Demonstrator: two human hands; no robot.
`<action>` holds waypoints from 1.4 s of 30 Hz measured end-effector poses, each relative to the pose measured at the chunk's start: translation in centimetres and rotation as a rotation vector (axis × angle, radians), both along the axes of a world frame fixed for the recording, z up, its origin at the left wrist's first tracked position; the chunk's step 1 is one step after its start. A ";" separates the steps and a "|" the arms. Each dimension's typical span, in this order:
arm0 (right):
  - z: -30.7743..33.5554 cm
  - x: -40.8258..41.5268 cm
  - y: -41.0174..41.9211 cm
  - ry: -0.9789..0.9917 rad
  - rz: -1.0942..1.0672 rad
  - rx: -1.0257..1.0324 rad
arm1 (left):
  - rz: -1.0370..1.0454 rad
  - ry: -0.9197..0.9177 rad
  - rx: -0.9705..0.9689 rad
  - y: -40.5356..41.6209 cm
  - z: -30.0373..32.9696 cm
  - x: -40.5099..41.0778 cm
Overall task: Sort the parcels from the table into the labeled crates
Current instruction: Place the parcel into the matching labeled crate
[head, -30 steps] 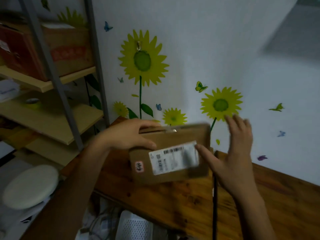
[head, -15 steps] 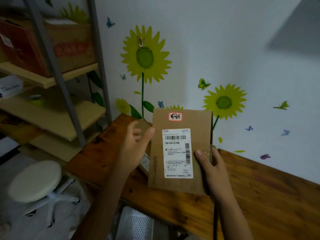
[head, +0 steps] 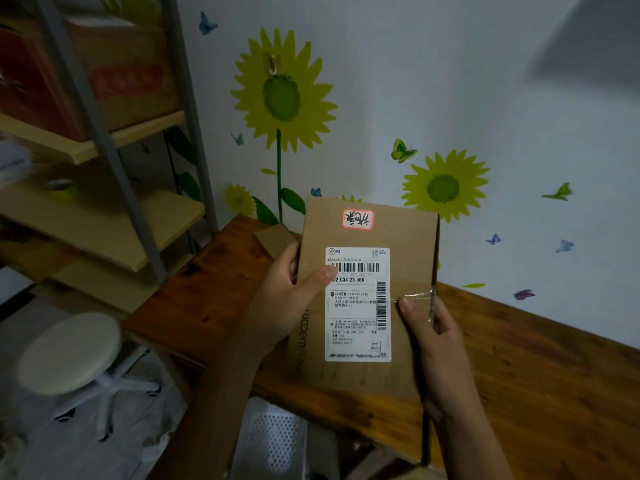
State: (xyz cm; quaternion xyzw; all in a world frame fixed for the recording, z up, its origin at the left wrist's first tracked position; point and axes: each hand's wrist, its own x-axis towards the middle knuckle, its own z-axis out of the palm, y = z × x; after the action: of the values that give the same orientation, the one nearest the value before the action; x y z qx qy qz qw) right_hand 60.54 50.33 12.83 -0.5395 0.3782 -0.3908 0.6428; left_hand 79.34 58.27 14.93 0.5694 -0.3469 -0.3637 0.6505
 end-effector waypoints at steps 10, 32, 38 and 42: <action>0.4 -0.7 0.8 -0.017 -0.003 0.041 | -0.119 -0.063 -0.022 1.2 -0.7 -0.1; 0.6 0.3 1.4 -0.059 -0.019 0.101 | -0.235 -0.200 0.085 3.6 -2.2 0.4; 0.3 -0.1 1.3 -0.059 -0.024 0.090 | -0.362 -0.258 0.150 3.9 -2.6 0.5; -0.2 -0.2 1.2 -0.040 -0.005 0.066 | -0.144 -0.239 0.185 3.1 -2.3 0.4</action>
State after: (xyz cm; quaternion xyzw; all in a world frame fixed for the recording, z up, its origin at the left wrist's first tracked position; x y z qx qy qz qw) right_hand 60.35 51.52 12.68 -0.5090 0.3794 -0.3904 0.6668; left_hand 79.78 61.32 12.64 0.6397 -0.4269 -0.3693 0.5217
